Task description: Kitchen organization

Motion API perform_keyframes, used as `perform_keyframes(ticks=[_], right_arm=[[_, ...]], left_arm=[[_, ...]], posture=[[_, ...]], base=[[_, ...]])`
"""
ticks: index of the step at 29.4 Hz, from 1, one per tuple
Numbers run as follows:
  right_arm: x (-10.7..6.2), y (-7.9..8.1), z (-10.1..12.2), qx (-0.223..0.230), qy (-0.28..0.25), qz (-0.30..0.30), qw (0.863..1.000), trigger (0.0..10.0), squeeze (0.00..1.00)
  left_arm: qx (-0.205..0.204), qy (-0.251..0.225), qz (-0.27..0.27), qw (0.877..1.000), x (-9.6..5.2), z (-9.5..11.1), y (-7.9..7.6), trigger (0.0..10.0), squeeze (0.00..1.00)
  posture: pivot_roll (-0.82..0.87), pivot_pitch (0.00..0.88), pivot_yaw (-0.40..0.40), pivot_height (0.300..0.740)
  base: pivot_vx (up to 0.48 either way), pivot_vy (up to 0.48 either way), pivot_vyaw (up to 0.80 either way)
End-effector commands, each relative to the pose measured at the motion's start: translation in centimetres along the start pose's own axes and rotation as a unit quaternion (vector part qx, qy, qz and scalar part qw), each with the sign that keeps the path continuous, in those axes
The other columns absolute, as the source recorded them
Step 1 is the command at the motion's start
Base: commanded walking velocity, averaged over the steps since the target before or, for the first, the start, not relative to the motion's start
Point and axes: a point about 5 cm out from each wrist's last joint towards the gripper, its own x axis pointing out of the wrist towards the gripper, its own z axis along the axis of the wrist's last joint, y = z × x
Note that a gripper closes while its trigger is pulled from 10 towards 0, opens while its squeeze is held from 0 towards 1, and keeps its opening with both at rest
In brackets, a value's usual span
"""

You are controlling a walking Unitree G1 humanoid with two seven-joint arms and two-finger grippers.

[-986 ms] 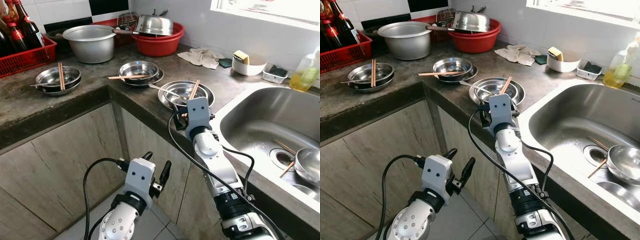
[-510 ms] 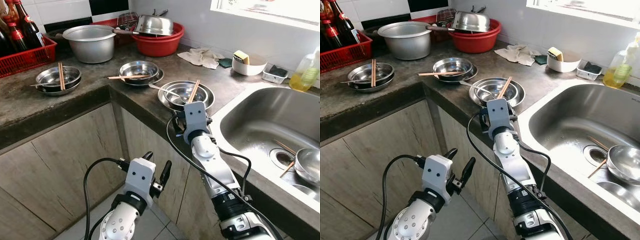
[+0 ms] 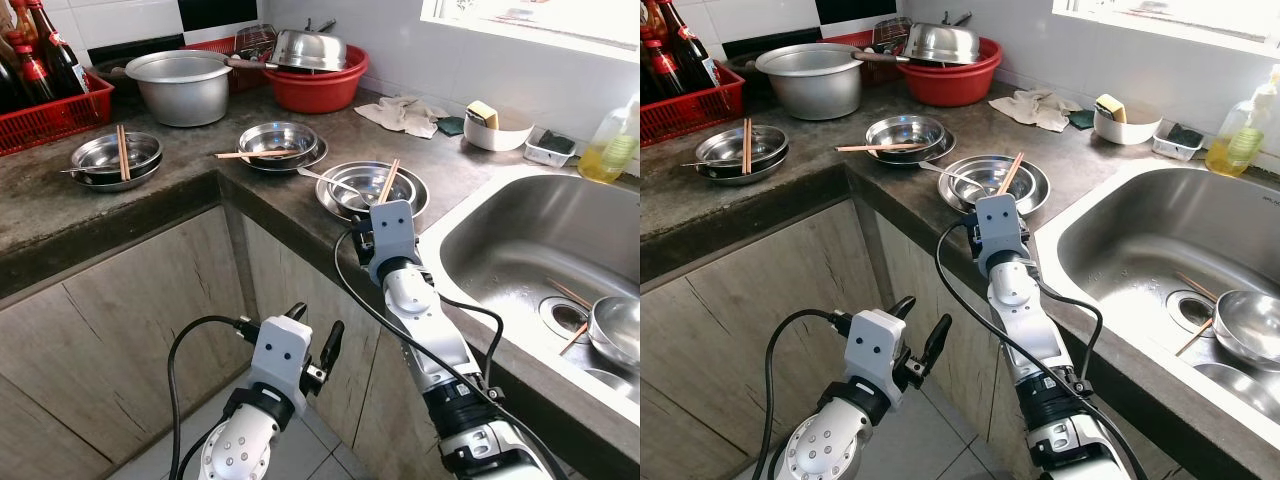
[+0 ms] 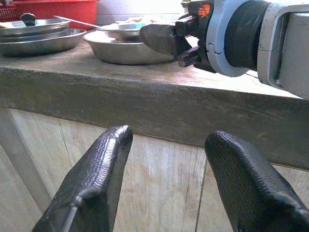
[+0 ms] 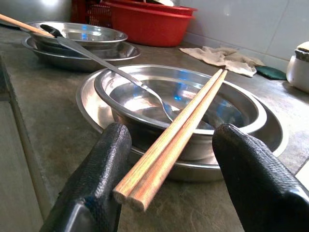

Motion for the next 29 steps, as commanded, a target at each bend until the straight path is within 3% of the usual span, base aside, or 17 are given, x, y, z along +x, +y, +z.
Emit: perform_keyframes(ticks=[1,6,7,8,9,23,26,29], right_arm=[[0.3,0.2,0.5,0.006,-0.007,0.000,1.000,10.0,0.00],[0.4,0.3,0.5,0.009,-0.002,0.000,1.000,10.0,0.00],[0.4,0.4,0.5,0.009,-0.001,0.001,1.000,4.9,0.00],[0.4,0.4,0.5,0.009,-0.001,0.001,1.000,4.9,0.00],[0.5,0.4,0.4,0.010,0.001,0.000,1.000,0.3,0.00],[0.6,-0.1,1.3,0.022,-0.016,-0.013,1.000,0.0,0.00],[0.4,-0.4,2.0,0.040,-0.039,-0.015,0.998,0.0,0.00],[-0.4,-1.1,3.9,0.077,-0.100,-0.016,0.992,0.0,0.00]], left_arm=[[0.002,-0.006,-0.001,1.000,0.1,0.2,-0.1,10.0,0.00],[0.002,-0.006,0.000,1.000,0.1,0.2,-0.1,10.0,0.00],[0.002,-0.006,0.001,1.000,0.1,0.2,-0.1,10.0,0.00],[0.002,-0.006,0.001,1.000,0.1,0.2,-0.1,10.0,0.00],[0.002,-0.006,0.001,1.000,0.1,0.2,0.0,10.0,0.00],[0.003,-0.006,0.000,1.000,0.1,0.2,0.0,10.0,0.00],[0.002,-0.007,0.000,1.000,0.2,0.3,0.1,10.0,0.00],[0.001,-0.010,0.000,1.000,0.2,0.4,0.1,10.0,0.00]], posture=[[0.00,0.062,-0.037,0.740],[0.01,0.069,-0.038,0.740],[0.01,0.069,-0.037,0.740],[0.01,0.069,-0.037,0.740],[0.01,0.069,-0.037,0.740],[0.01,0.071,-0.028,0.740],[0.01,0.070,-0.028,0.740],[0.01,0.069,-0.028,0.740]], base=[[0.000,0.000,0.00],[0.000,0.000,0.00],[0.000,0.000,0.00],[0.000,0.000,0.00],[0.000,0.000,0.00],[0.000,0.000,0.00],[0.000,0.000,0.00],[0.000,0.000,0.00]])
